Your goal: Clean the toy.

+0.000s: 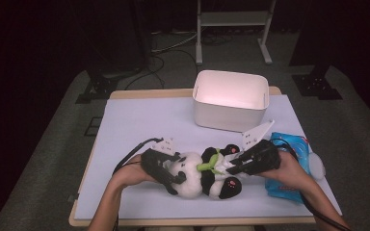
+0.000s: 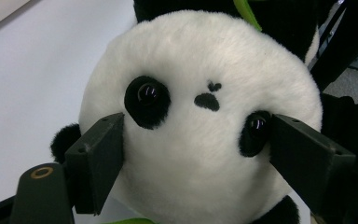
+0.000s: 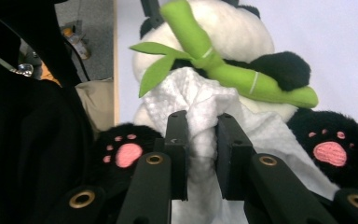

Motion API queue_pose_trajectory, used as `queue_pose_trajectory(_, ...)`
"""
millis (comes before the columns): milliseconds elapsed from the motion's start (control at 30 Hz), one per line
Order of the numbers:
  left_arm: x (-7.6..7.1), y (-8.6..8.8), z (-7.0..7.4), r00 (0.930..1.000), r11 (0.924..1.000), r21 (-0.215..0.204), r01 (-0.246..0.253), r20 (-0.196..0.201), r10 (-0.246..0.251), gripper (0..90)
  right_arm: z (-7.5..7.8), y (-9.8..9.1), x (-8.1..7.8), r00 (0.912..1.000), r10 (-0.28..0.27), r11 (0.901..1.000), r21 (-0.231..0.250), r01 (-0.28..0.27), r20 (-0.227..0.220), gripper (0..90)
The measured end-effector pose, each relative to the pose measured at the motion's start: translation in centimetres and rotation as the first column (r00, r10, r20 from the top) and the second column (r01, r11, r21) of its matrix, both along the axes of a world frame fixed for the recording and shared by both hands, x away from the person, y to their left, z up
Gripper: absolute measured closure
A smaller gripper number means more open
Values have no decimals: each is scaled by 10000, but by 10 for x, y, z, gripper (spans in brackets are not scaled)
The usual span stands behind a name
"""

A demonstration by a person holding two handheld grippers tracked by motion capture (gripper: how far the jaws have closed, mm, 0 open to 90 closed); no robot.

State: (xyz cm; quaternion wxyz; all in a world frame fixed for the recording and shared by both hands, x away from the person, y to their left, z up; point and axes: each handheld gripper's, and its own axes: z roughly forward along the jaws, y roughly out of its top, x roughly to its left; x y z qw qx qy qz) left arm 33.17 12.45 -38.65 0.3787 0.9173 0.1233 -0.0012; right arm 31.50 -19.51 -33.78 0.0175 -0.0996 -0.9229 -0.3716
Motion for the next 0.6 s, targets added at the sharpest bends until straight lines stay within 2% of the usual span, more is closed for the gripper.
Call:
queue_pose_trajectory(100, 1, -1, 0, 9998, 9998, -27, -172, -60, 172, 194, 5, -2, -3, 9999, 105, 9999, 120, -105, 8, 759)
queue_pose_trajectory(133, 3, -2, -1, 9995, 9995, -52, -296, -125, 295, 192, 10, -3, -9, 9998, 209, 9994, 282, -209, 12, 759)
queue_pose_trajectory(233, 3, -4, 0, 9993, 9993, -31, -366, -118, 366, 191, 15, -1, -14, 9992, 393, 9987, 317, -395, 55, 759)
queue_pose_trajectory(333, 2, -4, 0, 9994, 9994, 46, -344, -51, 344, 190, 15, 10, -20, 9970, 772, 9970, -28, -772, -19, 759)
queue_pose_trajectory(400, 1, -4, 0, 9994, 9994, 33, -337, -44, 337, 189, 13, 11, -20, 9967, 805, 9966, -190, -807, -119, 760)
queue_pose_trajectory(500, 1, -4, 0, 9994, 9994, 3, -335, -69, 335, 189, 12, 7, -19, 9970, 749, 9971, -142, -752, -186, 761)
queue_pose_trajectory(567, 2, -3, 0, 9995, 9995, 8, -306, -79, 306, 189, 11, 0, -18, 9979, 603, 9981, -140, -606, -223, 762)
queue_pose_trajectory(600, 1, -4, 0, 9996, 9996, 27, -275, -74, 276, 189, 8, -8, -16, 9990, 357, 9991, -237, -364, -273, 762)
